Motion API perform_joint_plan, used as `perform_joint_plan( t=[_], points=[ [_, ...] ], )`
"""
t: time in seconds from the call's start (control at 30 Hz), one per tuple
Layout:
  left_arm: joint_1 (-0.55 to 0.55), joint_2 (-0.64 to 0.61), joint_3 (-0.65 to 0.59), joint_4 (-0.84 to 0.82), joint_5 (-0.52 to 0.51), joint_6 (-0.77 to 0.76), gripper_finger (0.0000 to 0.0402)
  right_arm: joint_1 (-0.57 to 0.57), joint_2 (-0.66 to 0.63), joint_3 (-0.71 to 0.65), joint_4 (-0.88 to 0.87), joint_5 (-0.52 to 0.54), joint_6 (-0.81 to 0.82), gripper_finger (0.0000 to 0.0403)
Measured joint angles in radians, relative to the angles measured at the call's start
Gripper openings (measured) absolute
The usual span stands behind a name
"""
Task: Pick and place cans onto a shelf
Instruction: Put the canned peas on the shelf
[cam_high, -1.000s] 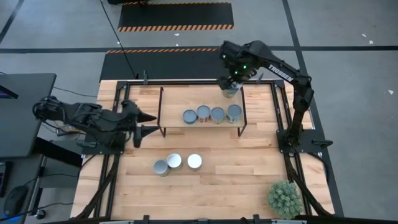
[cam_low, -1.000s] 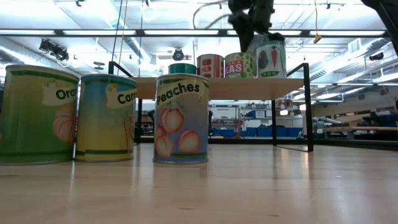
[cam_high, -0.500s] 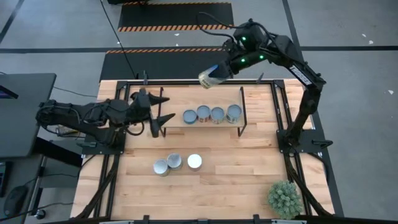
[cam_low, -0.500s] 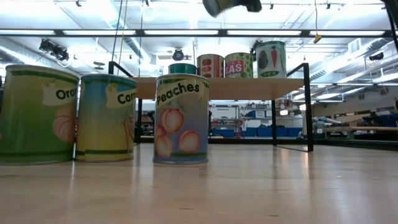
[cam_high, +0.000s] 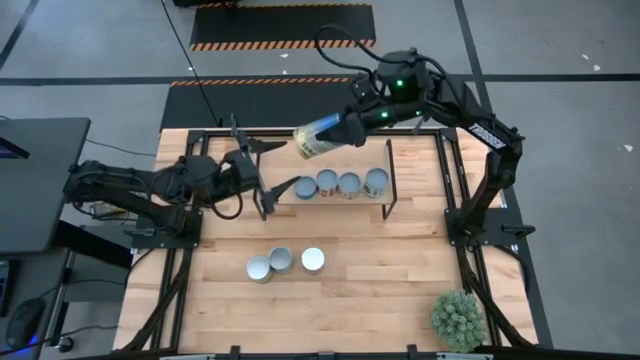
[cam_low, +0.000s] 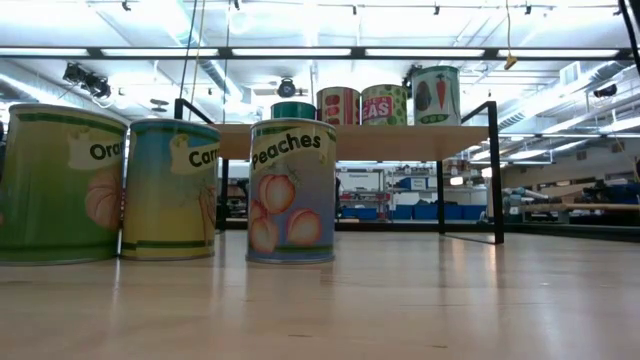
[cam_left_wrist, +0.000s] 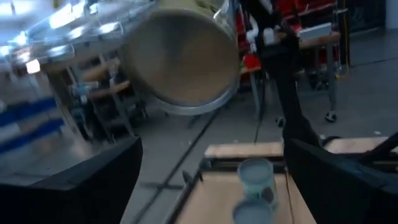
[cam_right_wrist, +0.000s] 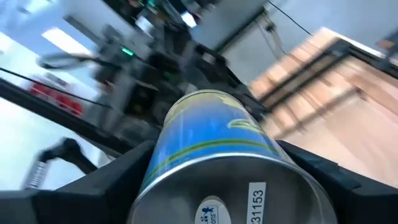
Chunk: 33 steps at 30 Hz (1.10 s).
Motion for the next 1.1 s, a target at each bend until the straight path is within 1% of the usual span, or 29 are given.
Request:
perform_joint_plan(
  t=[0.07, 0.17, 0.3, 0.4, 0.5, 0.6, 0.67, 0.83, 1.1],
  points=[
    [-0.001, 0.014, 0.0, 0.06, 0.029, 0.078, 0.0398, 0.02, 0.0, 0.0, 0.053, 0.0, 0.026, 0.0316],
    [-0.013, 0.019, 0.0, 0.139, 0.038, 0.19, 0.0398, 0.046, 0.01, 0.0, 0.095, -0.005, 0.059, 0.0316],
    [-0.013, 0.017, 0.0, 0.224, 0.048, 0.187, 0.0398, 0.086, 0.009, -0.002, 0.157, -0.001, 0.091, 0.0316],
    [-0.012, 0.013, 0.0, 0.277, 0.117, 0.184, 0.0398, 0.128, 0.004, 0.0, 0.215, 0.006, 0.099, 0.0316],
    [-0.013, 0.014, 0.0, 0.289, 0.161, 0.147, 0.0398, 0.166, 0.012, -0.004, 0.261, 0.017, 0.1, 0.0316],
    [-0.013, 0.014, 0.0, 0.329, 0.232, 0.121, 0.0398, 0.197, 0.011, -0.059, 0.35, 0.054, 0.107, 0.0316],
    [-0.012, 0.015, 0.0, 0.36, 0.28, 0.121, 0.0398, 0.21, 0.008, -0.108, 0.421, 0.054, 0.122, 0.0316],
    [-0.017, 0.017, 0.0, 0.409, 0.363, 0.117, 0.0398, 0.223, 0.006, -0.242, 0.651, 0.048, 0.2, 0.0316],
    [-0.048, 0.017, 0.0, 0.44, 0.368, 0.119, 0.0398, 0.222, 0.006, -0.426, 0.936, 0.028, 0.321, 0.0316]
  ],
)
